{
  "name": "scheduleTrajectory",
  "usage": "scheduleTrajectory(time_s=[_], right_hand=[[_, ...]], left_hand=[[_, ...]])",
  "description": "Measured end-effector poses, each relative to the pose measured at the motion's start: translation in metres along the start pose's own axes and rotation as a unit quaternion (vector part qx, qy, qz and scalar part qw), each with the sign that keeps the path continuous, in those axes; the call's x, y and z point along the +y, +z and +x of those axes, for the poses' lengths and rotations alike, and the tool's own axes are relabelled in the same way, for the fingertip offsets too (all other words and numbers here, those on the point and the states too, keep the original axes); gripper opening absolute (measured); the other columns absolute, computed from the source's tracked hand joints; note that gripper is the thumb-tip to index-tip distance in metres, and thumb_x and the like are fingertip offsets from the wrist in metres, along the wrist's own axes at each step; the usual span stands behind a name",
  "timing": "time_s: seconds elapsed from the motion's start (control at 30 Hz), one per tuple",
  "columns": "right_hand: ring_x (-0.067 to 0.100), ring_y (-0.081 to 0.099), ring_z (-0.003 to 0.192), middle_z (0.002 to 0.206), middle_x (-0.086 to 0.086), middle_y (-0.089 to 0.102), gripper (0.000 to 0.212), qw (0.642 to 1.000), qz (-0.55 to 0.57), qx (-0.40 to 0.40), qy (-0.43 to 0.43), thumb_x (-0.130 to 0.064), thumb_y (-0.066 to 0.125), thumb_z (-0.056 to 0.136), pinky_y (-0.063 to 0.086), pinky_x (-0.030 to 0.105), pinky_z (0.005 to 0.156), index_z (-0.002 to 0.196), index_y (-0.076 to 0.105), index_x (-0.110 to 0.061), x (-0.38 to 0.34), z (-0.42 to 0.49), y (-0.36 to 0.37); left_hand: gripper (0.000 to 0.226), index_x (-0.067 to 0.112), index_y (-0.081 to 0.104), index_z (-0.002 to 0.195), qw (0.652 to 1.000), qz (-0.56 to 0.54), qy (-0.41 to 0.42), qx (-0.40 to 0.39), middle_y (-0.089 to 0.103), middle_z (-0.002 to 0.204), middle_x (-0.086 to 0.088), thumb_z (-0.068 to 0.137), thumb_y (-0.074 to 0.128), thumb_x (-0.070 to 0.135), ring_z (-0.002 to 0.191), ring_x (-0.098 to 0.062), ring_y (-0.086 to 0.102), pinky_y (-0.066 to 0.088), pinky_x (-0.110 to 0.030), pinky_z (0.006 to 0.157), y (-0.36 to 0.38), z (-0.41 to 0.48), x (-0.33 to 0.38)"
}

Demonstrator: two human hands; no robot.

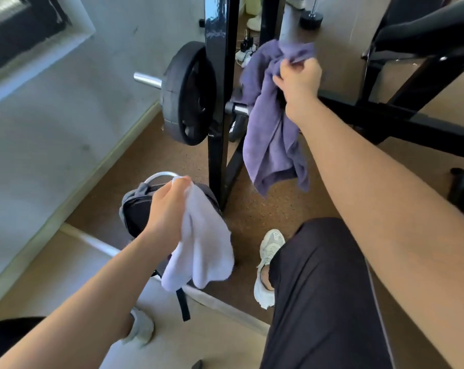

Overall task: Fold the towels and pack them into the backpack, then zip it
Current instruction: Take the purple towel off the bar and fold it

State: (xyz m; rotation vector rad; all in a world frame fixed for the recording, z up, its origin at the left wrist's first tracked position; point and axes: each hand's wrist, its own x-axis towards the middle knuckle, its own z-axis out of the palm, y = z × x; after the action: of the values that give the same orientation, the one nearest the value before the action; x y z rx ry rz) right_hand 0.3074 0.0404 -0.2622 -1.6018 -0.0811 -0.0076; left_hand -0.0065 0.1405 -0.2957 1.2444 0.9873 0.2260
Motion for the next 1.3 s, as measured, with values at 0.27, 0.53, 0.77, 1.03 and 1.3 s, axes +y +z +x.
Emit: scheduleTrajectory(time_s=[0.27,0.53,0.77,1.03,1.3], right_hand=[[0.035,0.055,0.103,0.114,0.009,0.058,0.035,0.827,-0.503,-0.233,-0.089,-0.052,0.038,0.102,0.038,0.041,0.081,0.115,0.047,-0.02,0.049,-0.016,-0.012],[0.022,0.053,0.127,0.141,0.001,0.056,0.052,0.896,-0.36,-0.153,-0.209,-0.031,0.061,0.09,0.045,0.046,0.103,0.14,0.055,-0.019,0.045,-0.084,-0.022],[0.012,0.063,0.113,0.118,0.006,0.072,0.037,0.916,-0.033,-0.4,-0.002,0.001,0.053,0.087,0.048,0.019,0.097,0.118,0.071,-0.008,0.027,-0.207,-0.022],[0.006,0.053,0.069,0.075,0.006,0.063,0.008,0.909,-0.095,-0.402,-0.052,-0.008,0.072,0.087,0.041,0.018,0.064,0.088,0.068,-0.002,0.032,-0.271,-0.035],[0.005,0.047,0.055,0.058,-0.014,0.055,0.015,0.878,-0.207,-0.421,-0.093,-0.02,0.076,0.089,0.038,0.015,0.055,0.081,0.064,-0.016,0.04,-0.307,-0.051]], left_hand=[[0.018,0.015,0.062,0.078,0.999,0.009,0.005,-0.035,0.06,0.067,-0.004,0.082,0.063,0.032,0.068,-0.022,0.059,0.046,-0.037,0.07,0.007,-0.002,-0.001],[0.018,0.02,0.067,0.092,0.994,0.027,0.048,-0.098,0.064,0.089,-0.008,0.104,0.055,0.027,0.089,-0.022,0.063,0.049,-0.036,0.08,0.011,-0.006,0.006],[0.019,0.016,0.076,0.109,0.965,0.135,0.135,-0.181,0.077,0.09,-0.001,0.102,0.058,0.018,0.087,-0.013,0.072,0.058,-0.029,0.077,-0.006,-0.021,0.017],[0.028,0.013,0.063,0.071,0.926,0.271,0.183,-0.19,0.056,0.062,0.008,0.094,0.074,0.024,0.056,-0.006,0.049,0.037,-0.017,0.052,-0.055,-0.044,0.01],[0.04,-0.002,0.055,0.069,0.909,0.364,0.133,-0.154,0.043,0.059,0.003,0.089,0.08,0.023,0.056,-0.01,0.037,0.028,-0.024,0.054,-0.147,-0.069,-0.048]])
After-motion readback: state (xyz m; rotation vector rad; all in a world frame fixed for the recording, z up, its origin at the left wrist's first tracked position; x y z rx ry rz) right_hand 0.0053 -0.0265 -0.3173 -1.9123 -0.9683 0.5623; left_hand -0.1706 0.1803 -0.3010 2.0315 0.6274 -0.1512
